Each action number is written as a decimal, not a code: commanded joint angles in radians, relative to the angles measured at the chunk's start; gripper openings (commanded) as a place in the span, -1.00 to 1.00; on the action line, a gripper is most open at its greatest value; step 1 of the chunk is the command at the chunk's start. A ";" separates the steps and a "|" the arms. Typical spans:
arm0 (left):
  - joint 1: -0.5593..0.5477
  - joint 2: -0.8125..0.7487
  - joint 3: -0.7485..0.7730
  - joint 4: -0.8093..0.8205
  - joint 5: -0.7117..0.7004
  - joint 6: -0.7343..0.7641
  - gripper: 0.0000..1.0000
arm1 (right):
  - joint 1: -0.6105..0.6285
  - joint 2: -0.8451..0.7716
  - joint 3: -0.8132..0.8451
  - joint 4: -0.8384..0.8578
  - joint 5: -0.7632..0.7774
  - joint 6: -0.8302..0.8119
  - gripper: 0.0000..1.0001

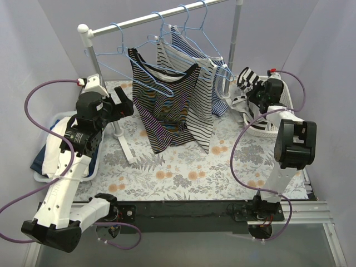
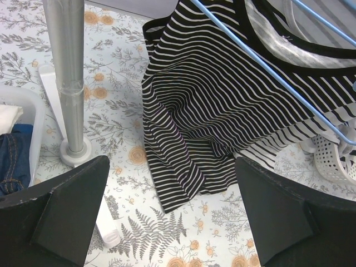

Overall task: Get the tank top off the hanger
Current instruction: Place the tank top in the bin.

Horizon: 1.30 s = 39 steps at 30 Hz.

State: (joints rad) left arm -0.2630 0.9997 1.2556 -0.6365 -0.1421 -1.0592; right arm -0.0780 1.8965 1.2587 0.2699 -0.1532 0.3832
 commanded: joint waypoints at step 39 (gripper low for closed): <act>0.004 0.023 -0.073 0.017 -0.163 -0.051 0.96 | 0.001 -0.652 -0.484 0.068 0.055 -0.069 0.79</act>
State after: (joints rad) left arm -0.2630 0.9871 1.1980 -0.6216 -0.2352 -1.0939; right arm -0.0952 1.3220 0.8192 0.2874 0.0002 0.3359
